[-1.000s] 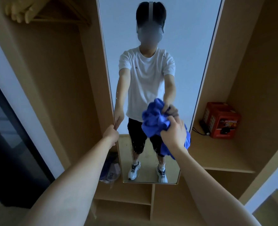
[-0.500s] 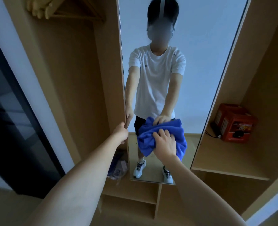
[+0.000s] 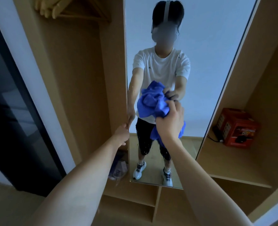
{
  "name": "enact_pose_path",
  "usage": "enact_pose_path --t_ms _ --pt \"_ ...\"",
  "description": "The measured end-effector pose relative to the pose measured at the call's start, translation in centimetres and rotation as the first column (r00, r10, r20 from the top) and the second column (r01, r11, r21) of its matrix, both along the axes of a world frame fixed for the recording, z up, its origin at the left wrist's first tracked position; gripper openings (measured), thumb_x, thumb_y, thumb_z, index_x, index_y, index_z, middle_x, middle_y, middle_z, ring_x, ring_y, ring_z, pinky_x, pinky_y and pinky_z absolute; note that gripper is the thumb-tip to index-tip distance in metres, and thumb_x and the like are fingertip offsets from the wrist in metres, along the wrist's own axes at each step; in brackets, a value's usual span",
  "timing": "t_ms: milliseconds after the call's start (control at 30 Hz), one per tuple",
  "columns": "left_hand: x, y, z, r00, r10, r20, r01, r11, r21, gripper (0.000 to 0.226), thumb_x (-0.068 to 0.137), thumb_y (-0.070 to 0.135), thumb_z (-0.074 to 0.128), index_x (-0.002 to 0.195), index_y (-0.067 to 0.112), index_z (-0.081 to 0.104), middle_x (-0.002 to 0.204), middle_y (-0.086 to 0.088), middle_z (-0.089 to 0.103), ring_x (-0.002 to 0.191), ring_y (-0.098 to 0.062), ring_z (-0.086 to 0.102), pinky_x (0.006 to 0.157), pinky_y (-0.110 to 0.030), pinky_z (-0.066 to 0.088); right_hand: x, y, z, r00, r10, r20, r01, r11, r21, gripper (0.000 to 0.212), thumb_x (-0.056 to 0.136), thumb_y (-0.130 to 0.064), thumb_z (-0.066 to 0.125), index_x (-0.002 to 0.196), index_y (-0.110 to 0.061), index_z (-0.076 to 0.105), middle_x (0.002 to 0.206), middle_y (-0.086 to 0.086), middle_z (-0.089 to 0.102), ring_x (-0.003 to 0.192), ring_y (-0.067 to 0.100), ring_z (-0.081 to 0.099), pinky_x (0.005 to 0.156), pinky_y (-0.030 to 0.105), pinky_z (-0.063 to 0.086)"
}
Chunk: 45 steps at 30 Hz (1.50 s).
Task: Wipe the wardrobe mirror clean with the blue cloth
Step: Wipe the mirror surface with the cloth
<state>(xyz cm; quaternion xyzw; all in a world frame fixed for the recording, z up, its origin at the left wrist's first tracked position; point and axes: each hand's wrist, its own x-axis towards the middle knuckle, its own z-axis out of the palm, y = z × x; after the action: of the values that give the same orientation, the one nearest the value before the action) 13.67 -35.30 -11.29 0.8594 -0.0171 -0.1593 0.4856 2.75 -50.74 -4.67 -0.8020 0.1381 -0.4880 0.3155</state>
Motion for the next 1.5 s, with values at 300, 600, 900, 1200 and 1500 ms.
enact_pose_path --t_ms 300,600,900,1200,1500 --pt "0.2 -0.3 -0.1 0.999 -0.012 0.032 0.01 0.998 0.06 0.051 0.105 0.02 0.033 0.155 0.028 0.026 0.142 -0.007 0.049 0.11 -0.029 0.058 0.073 -0.038 0.056 1.1 -0.1 -10.4 0.914 -0.087 -0.396 -0.169 0.807 -0.566 0.034 0.059 -0.013 0.076 0.09 -0.016 0.065 0.088 0.006 0.058 0.081 0.031 0.053 0.067 0.041 0.043" --pt "-0.3 -0.2 0.1 1.0 0.026 0.007 -0.026 0.997 0.077 0.055 0.107 0.016 0.031 0.158 0.03 0.016 0.156 -0.004 0.035 0.127 -0.03 0.051 0.088 -0.04 0.057 -1.0 -1.6 -15.6 0.581 -0.116 -0.805 -0.237 0.923 -0.304 0.033 0.088 -0.024 0.058 0.121 -0.027 0.058 0.122 -0.001 0.054 0.119 0.024 0.045 0.098 0.035 0.037" --pt "0.0 -0.1 -0.2 0.999 0.0 0.054 -0.002 0.999 0.032 0.045 0.103 0.012 0.039 0.148 0.012 0.04 0.141 -0.016 0.053 0.117 -0.036 0.06 0.078 -0.04 0.058 0.3 1.1 -1.6 1.0 0.027 0.001 -0.027 0.997 0.067 0.037 0.061 -0.016 0.055 0.097 -0.012 0.064 0.1 0.002 0.055 0.093 0.024 0.046 0.082 0.037 0.041" --pt "-0.1 0.1 0.1 1.0 -0.023 0.015 0.022 0.998 0.063 0.051 0.105 0.022 0.038 0.154 0.029 0.026 0.148 -0.007 0.045 0.114 -0.031 0.056 0.083 -0.042 0.058 1.4 0.2 -10.4 0.961 -0.065 -0.27 -0.095 0.835 -0.541 0.024 0.069 -0.015 0.07 0.092 -0.016 0.067 0.089 0.005 0.057 0.082 0.03 0.048 0.069 0.041 0.038" --pt "0.2 0.4 -0.2 1.0 0.0 -0.005 0.001 0.997 0.075 0.053 0.108 0.024 0.033 0.157 0.033 0.018 0.159 0.002 0.032 0.123 -0.026 0.054 0.087 -0.039 0.058 -1.2 -1.6 -18.0 0.613 -0.026 -0.789 -0.12 0.985 -0.126 0.028 0.086 -0.024 0.056 0.114 -0.027 0.06 0.111 0.0 0.055 0.113 0.026 0.049 0.089 0.036 0.041"
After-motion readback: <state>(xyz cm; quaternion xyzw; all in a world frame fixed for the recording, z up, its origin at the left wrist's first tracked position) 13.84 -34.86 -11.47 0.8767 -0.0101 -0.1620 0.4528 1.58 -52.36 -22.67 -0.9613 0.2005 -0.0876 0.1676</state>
